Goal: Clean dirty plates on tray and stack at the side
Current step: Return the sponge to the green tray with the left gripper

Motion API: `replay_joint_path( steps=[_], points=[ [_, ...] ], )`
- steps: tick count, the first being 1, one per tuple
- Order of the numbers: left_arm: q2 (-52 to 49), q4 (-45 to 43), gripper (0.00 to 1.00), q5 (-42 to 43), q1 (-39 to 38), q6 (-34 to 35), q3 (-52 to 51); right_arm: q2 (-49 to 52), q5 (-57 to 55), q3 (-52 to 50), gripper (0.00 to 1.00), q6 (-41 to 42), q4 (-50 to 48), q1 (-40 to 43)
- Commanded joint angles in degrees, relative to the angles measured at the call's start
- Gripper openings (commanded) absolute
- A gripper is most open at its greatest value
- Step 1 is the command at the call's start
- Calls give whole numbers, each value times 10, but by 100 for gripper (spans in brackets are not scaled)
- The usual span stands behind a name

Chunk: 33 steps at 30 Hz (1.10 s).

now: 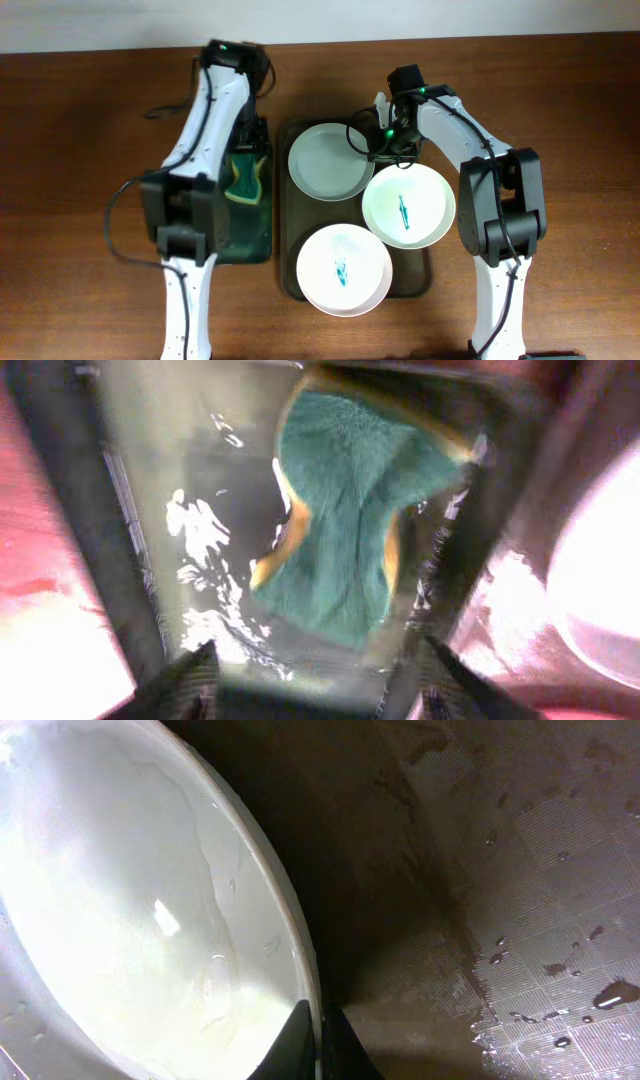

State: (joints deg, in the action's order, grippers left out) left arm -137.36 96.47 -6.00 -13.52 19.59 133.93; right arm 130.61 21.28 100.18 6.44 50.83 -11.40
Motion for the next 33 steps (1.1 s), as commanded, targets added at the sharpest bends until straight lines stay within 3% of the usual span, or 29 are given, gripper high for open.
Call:
replay_joint_path(
  steps=[1,5,8,10,15,18,25,33],
  points=[
    [153,3,98,1,3,-4,4,-61,-9,6,4,-2,4,-3],
    [245,3,100,-1,3,-7,-2,-92,-47,6,4,-6,14,-15],
    [342,3,100,-84,7,23,-91,-110,-90,6,4,-22,20,-54],
    [389,-26,100,-88,30,46,-192,-125,-115,8,4,-31,17,-86],
    [461,-289,100,76,115,-23,-497,-145,-165,45,4,-38,21,-155],
    [461,-391,100,110,147,-30,-618,-146,-219,77,4,-63,17,-190],
    [461,-403,100,107,173,-30,-640,-145,-538,82,4,-71,-62,-318],
    [461,-403,100,105,173,-30,-640,-146,-704,82,4,-77,-108,-392]
  ],
)
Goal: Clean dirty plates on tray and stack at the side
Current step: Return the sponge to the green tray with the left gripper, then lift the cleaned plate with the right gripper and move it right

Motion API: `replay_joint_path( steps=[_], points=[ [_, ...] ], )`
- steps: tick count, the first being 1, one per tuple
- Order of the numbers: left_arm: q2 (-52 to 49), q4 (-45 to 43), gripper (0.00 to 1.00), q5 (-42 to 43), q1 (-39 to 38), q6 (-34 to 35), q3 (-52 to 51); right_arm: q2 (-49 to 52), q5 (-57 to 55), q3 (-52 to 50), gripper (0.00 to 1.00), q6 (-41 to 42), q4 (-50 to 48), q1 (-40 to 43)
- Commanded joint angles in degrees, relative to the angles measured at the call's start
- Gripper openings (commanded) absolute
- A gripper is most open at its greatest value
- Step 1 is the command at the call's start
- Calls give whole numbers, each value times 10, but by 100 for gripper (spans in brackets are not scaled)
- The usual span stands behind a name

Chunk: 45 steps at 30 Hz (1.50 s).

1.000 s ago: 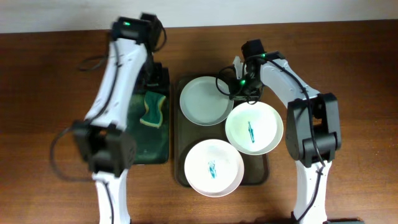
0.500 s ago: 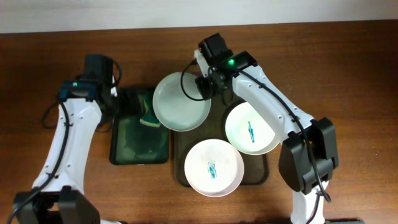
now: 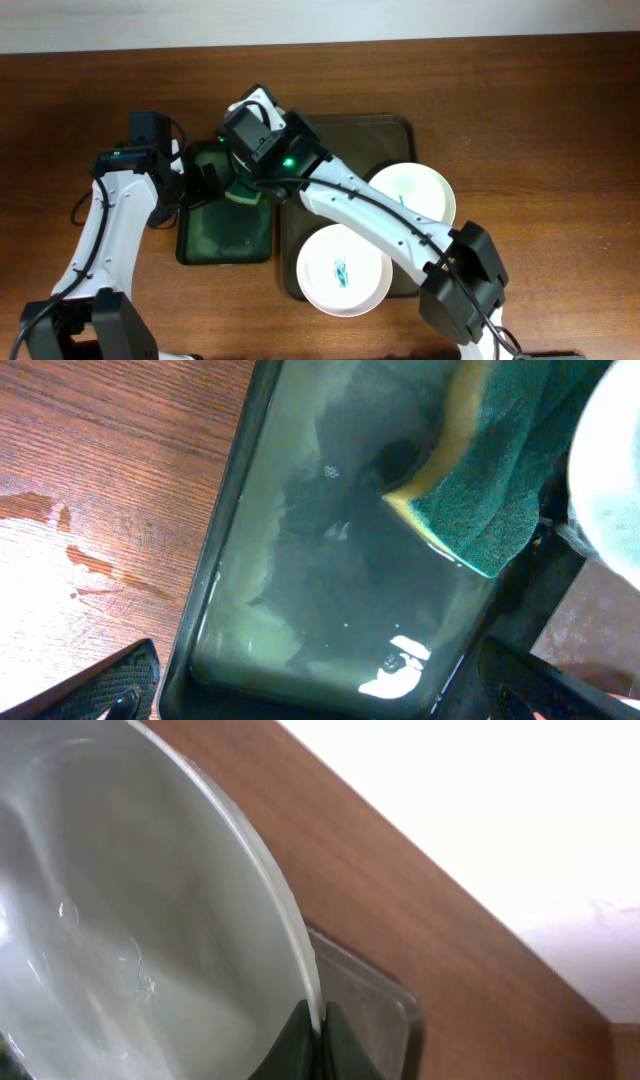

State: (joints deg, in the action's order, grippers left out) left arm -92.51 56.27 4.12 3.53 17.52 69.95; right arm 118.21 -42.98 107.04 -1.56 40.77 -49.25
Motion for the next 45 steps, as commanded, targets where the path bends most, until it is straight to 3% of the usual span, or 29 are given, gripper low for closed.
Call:
replay_joint_path(
  steps=[1,24,28,31,32,34,38,39,43,45],
  points=[
    [12,-1,99,-16,3,-9,-1,-25,-72,13,4,3,-13,-20],
    [12,-5,100,-22,3,-9,-1,-48,-73,13,4,-72,-50,-51],
    [12,-5,100,-22,3,-9,-1,-48,-72,13,4,-35,-50,-48],
    [12,-5,99,-22,3,-9,-1,-56,-7,13,4,68,-9,-18],
    [12,-5,99,-22,3,-9,-1,-65,102,13,4,120,24,26],
    [12,-5,99,-22,3,-9,-1,-73,210,13,4,162,50,79],
    [12,-5,99,-22,3,-9,-1,-81,642,13,4,193,101,341],
    [12,-5,99,-22,3,-9,-1,-81,694,13,4,193,115,400],
    [12,-5,99,-22,3,-9,-1,-81,699,7,4,201,196,647],
    [12,-5,99,-22,3,-9,-1,-80,656,-2,4,201,221,711]
  ],
)
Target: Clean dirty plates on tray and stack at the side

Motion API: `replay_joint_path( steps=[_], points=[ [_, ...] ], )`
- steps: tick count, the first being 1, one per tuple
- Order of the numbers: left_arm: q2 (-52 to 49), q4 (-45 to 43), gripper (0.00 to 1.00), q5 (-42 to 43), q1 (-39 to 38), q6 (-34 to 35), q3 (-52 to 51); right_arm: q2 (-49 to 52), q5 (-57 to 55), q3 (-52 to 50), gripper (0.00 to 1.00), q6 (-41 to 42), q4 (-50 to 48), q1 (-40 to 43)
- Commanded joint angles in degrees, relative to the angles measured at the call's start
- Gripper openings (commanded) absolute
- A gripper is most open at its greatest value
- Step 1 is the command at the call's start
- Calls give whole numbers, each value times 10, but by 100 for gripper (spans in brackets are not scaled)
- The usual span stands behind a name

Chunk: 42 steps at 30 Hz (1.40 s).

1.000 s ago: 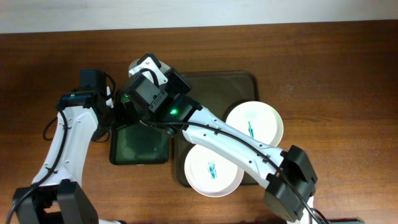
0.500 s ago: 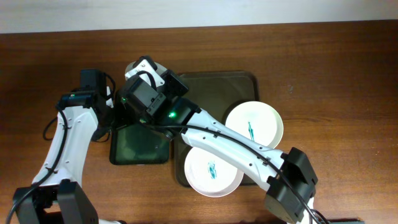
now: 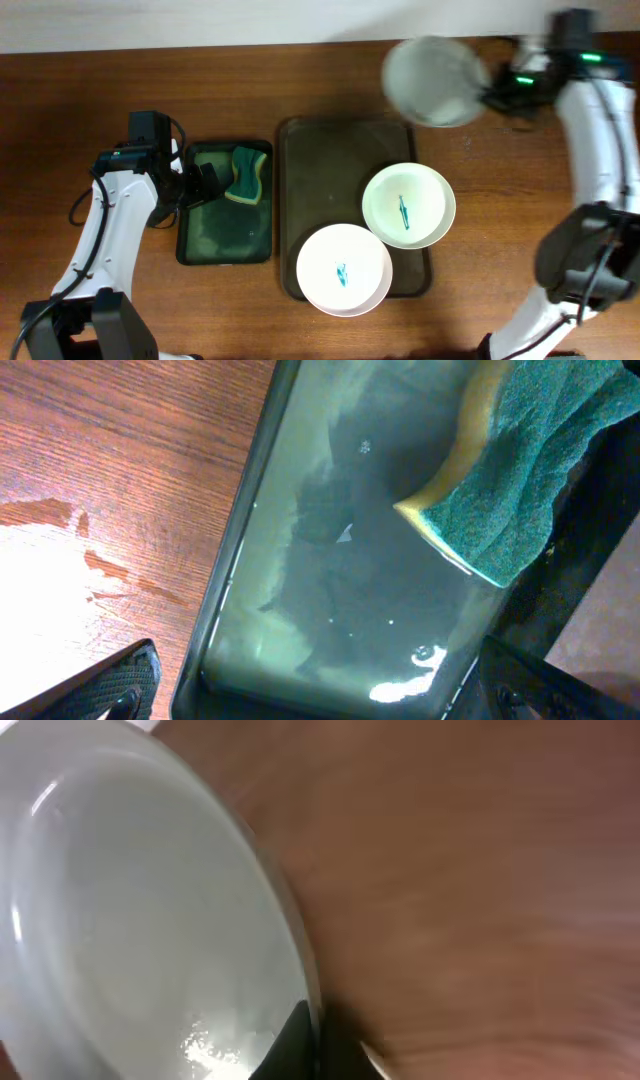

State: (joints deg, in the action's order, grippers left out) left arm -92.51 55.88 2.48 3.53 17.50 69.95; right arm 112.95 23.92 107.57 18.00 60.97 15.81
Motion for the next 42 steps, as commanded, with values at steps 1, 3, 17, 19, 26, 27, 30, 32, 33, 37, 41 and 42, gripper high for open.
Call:
replay_joint_path(
  steps=[1,3,17,19,26,27,30,32,33,37,41,42],
  points=[
    [12,-1,99,-5,3,-9,-1,-26,-50,-23,4,5,35,106],
    [12,-1,99,-5,3,-9,-1,-25,-69,-58,4,-3,52,152],
    [12,-1,99,-5,3,-9,-1,-39,-80,-296,47,-15,-77,130],
    [12,-1,99,-5,3,-9,-1,-81,-24,-280,49,-60,-70,123],
    [12,-1,99,-5,3,-9,-1,-140,-101,-310,50,-146,-24,-86],
    [12,-1,99,-5,3,-9,-1,-134,-146,-321,54,-146,-32,-110],
    [12,-1,99,-5,3,-9,-1,-111,-183,-354,54,-139,-55,-151],
    [12,-1,99,-5,3,-9,-1,-104,-210,-388,53,-121,-94,-150],
    [12,-1,99,-5,3,-9,-1,-102,-228,-409,47,-115,-122,-146],
    [12,-1,99,-5,3,-9,-1,-102,-121,-418,4,-116,-145,-140],
    [12,-1,99,-5,3,-9,-1,-111,-49,-370,4,-89,-178,-143],
    [12,-1,99,-5,3,-9,-1,-111,-48,-350,4,-63,-185,-150]
  ],
)
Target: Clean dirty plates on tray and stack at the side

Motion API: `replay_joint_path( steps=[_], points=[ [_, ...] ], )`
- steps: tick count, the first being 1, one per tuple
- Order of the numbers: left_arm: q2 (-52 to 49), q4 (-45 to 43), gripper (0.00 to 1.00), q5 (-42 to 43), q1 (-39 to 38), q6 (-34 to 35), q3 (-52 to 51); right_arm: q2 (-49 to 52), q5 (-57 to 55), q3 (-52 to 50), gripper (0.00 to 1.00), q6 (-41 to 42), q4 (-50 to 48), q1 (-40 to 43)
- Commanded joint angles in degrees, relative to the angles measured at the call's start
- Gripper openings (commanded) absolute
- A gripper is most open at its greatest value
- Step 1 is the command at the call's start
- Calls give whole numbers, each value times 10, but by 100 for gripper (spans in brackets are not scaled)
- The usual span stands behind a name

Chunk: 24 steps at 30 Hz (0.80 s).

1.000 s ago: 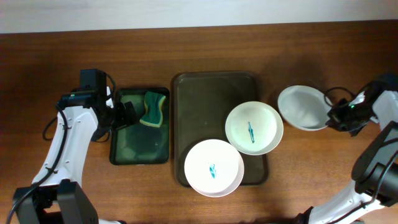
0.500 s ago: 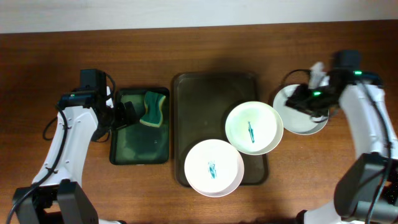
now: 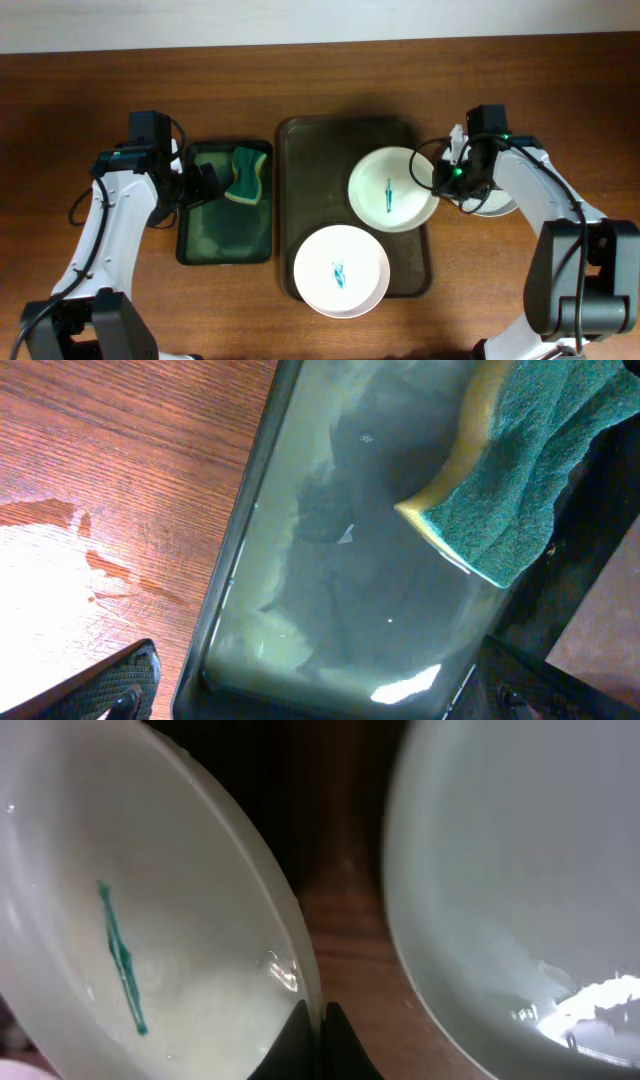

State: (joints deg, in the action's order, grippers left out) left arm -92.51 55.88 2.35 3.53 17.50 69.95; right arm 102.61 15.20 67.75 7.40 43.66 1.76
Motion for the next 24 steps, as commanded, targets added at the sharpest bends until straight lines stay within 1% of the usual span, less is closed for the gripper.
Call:
replay_joint_path(
  steps=[1,4,5,6,7,8,9,10,11,12,14,15,17,19,20,21,22,23,24],
  points=[
    [12,-1,99,-4,3,-9,-1,-8,39,63,4,66,-27,-26],
    [12,-1,99,-4,3,-9,-1,0,25,64,4,97,-85,-96],
    [12,-1,99,-4,3,-9,-1,10,-6,64,4,113,-97,-122],
    [12,-1,99,-4,3,-9,-1,29,-77,64,4,167,-103,-157],
    [12,-1,99,-4,3,-9,-1,43,-104,64,4,192,-107,-173],
    [12,-1,99,-4,3,-9,-1,60,-103,64,4,193,-122,-184],
    [12,-1,99,-4,3,-9,-1,76,-100,64,4,186,-139,-187],
    [13,6,99,-11,3,-9,-1,82,-68,64,5,140,-148,-185],
    [12,24,99,-13,3,-9,-1,82,-35,64,10,93,-147,-185],
    [12,46,99,-13,3,-9,-1,79,-14,65,23,45,-127,-185],
    [12,48,99,-13,3,-9,-1,76,-17,80,35,28,-78,-167],
    [12,48,99,-12,3,-9,-1,72,-12,101,38,13,-46,-151],
    [12,46,100,7,3,-8,-1,67,33,144,40,-17,1,-122],
    [12,21,99,60,3,-4,-1,64,99,185,40,-30,40,-97],
    [11,-3,100,69,2,-5,-1,64,121,199,41,-30,54,-88],
    [11,-34,100,89,-2,-33,-3,64,131,207,41,-30,59,-83],
    [9,-64,97,114,-22,-96,-3,64,131,207,41,-30,59,-83],
    [5,-80,94,105,-40,-119,-3,64,131,207,41,-30,59,-85],
    [-1,-97,92,56,-64,-120,-3,64,131,207,41,-29,58,-85]
  ],
)
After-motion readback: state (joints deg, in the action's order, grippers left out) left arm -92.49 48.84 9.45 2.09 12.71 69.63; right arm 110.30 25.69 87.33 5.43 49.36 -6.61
